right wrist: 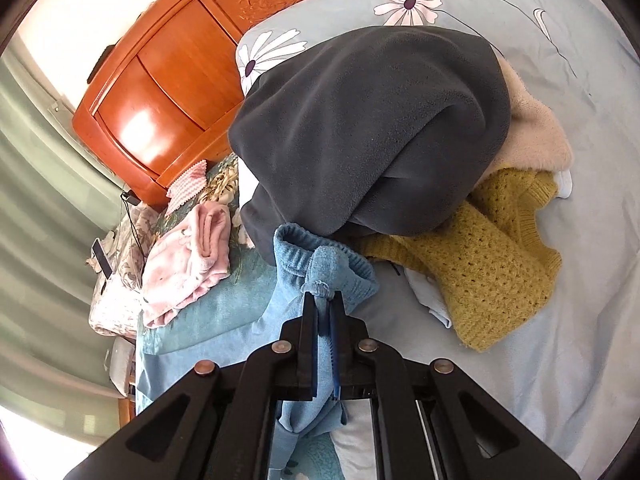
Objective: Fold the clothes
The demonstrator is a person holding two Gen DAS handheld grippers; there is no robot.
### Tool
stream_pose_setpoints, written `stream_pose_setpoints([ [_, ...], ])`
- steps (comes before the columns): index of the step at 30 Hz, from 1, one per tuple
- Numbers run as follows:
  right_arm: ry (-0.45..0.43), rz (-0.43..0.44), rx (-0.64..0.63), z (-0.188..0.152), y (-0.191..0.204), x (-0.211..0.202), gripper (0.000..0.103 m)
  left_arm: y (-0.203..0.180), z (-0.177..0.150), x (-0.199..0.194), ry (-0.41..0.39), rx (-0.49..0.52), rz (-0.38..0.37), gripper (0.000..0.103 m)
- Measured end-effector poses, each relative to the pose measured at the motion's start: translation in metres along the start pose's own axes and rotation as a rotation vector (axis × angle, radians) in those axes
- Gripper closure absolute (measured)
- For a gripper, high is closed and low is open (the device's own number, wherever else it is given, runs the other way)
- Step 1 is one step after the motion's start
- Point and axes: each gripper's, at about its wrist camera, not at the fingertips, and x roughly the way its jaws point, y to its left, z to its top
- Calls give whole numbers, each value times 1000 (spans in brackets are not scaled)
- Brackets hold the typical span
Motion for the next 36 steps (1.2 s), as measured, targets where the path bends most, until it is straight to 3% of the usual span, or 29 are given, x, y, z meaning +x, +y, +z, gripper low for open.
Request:
stream_pose_setpoints([
  [6,-1,20,15,0,0,2,98,-21,-11,35,192,112,118,35],
  [8,-1,26,16,0,1,2,98,-29,-13,43,221,169,175,37],
  [9,-1,29,16,-1,2,2,98,-33,-13,46,235,197,204,50],
  [10,-1,31,17,-1,2,2,98,-35,-12,46,228,213,214,82],
  [11,-2,34,17,-1,3,2,98,-32,-10,41,203,200,209,96],
  [13,-3,40,16,-1,4,1,98,-25,-4,29,148,169,195,96],
  [15,-10,51,5,-1,6,-3,98,-10,5,3,73,89,91,96],
  [21,-59,124,-2,1,11,-28,98,67,9,-97,-228,-235,-366,96],
  [24,-96,141,-23,6,13,-45,98,95,8,-135,-356,-310,-406,96],
  [26,-106,107,-46,8,14,-45,98,96,22,-137,-357,-306,-236,102],
  [27,-103,76,-49,8,13,-41,98,100,28,-130,-332,-319,-190,102],
  [30,-33,58,-2,5,6,-19,98,110,35,-110,-264,-339,-136,102],
  [36,-18,5,-34,5,12,6,98,62,11,-59,-160,-199,-52,101],
])
